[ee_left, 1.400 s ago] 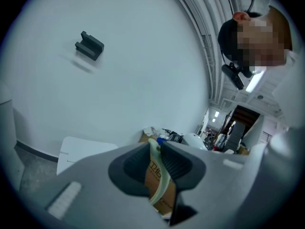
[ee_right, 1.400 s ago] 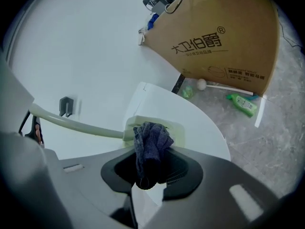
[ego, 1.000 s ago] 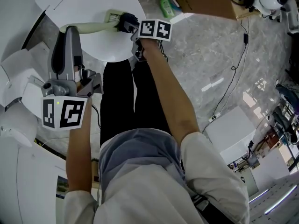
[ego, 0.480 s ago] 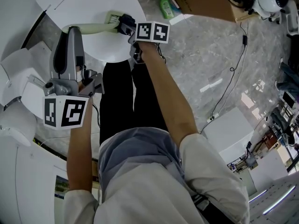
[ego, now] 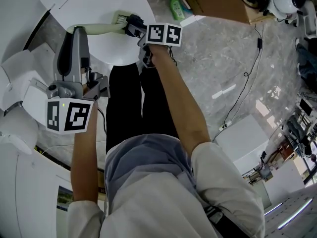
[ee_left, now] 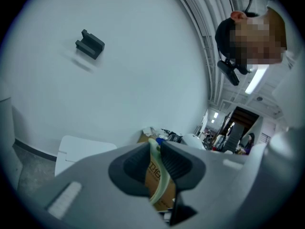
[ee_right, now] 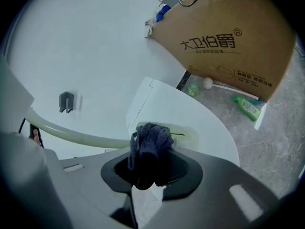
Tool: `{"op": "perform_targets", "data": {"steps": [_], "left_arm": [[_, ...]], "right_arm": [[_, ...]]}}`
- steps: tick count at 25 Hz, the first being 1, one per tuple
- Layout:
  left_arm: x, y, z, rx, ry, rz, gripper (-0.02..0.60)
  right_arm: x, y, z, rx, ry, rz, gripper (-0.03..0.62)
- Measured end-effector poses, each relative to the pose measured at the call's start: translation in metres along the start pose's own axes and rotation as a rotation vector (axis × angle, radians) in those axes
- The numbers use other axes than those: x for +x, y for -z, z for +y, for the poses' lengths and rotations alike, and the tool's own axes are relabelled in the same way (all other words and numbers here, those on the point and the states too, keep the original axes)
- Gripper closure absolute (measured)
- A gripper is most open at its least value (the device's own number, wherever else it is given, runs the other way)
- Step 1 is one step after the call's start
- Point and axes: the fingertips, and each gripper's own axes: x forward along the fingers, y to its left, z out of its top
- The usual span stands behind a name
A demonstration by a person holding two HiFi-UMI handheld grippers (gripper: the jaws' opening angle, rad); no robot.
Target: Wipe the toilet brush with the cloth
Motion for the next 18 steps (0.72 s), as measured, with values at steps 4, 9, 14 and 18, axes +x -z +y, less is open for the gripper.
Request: {"op": "perform_targets", "data": {"steps": [4, 9, 14, 18], "left_arm": [[-0.001, 0.000, 0.000, 0.000, -0.003, 0.000, 0.581], [0.000, 0.000, 0.000, 0.002, -0.006, 0.000, 0.581], [0.000, -0.001, 0.000, 0.001, -0.009, -0.003, 0.581], [0.000, -0.002, -0.001, -0.001, -0.011, -0.004, 0.581]], "right_arm": [[-0.003, 0.000, 0.004, -0.001, -0.016, 0.005, 0.496], [-0.006, 0.000, 0.006, 0.005, -0.026, 0.004, 0.496], [-0.009, 0.000, 0.009, 0.002, -0.024, 0.003, 0.496], [-0.012, -0.001, 0.012, -0.008, -0.020, 0.003, 0.494]]}}
